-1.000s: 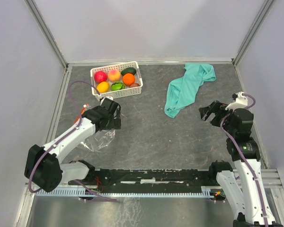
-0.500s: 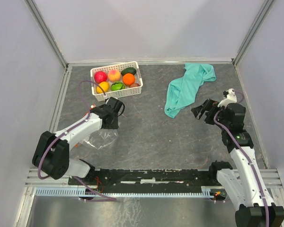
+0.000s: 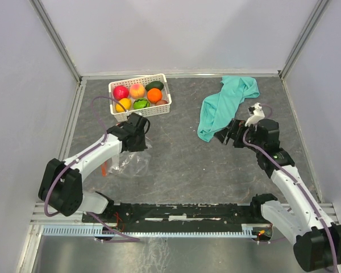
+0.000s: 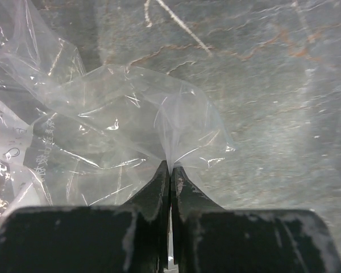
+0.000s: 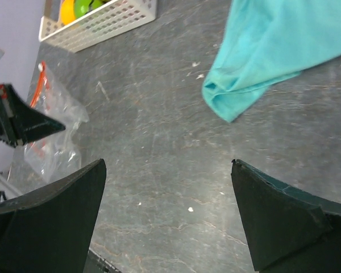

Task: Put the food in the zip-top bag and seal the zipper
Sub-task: Pick up the zipper food storage bag at the corner of the board.

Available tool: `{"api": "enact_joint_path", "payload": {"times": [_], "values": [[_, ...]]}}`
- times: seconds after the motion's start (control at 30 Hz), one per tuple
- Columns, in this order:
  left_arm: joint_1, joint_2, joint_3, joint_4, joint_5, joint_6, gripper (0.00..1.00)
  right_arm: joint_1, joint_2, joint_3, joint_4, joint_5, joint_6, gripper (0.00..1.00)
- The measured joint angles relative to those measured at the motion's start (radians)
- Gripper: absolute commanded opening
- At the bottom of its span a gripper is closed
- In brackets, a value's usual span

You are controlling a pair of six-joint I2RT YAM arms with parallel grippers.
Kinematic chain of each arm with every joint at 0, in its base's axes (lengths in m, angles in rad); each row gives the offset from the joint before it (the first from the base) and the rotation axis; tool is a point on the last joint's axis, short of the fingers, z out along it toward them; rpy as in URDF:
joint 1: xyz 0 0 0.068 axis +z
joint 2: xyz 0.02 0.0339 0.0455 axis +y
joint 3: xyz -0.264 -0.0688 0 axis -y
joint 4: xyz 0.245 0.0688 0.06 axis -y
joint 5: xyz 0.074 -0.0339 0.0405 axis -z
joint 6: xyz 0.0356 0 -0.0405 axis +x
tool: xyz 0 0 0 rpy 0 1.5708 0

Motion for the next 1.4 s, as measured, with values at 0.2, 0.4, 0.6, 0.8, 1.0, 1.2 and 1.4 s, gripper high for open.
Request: {"api": "enact_joint_path", "payload": {"times": [0.2, 0.4, 0.6, 0.8, 1.0, 1.2, 1.4], "values": [[0.000, -0.032, 0.028, 0.029, 0.078, -0.137, 0.03, 0.171, 0.064, 0.000, 0.087, 0.030, 0.030, 0.99], [0.000, -0.085, 0.028, 0.092, 0.140, -0.258, 0.03, 0.316, 0.140, 0.000, 0.192, 0.079, 0.060, 0.98], [-0.001, -0.096, 0.024, 0.166, 0.204, -0.357, 0.03, 0.463, 0.273, 0.010, 0.314, 0.130, 0.089, 0.93], [-0.014, -0.096, 0.024, 0.217, 0.236, -0.409, 0.03, 0.597, 0.450, 0.089, 0.392, 0.180, 0.112, 0.86], [-0.019, -0.096, 0.005, 0.254, 0.254, -0.440, 0.07, 0.670, 0.560, 0.161, 0.462, 0.205, 0.132, 0.72], [-0.019, -0.096, -0.013, 0.274, 0.262, -0.448, 0.13, 0.679, 0.594, 0.166, 0.490, 0.221, 0.151, 0.37], [-0.019, -0.101, -0.024, 0.278, 0.276, -0.453, 0.26, 0.679, 0.605, 0.166, 0.503, 0.229, 0.159, 0.02]]}}
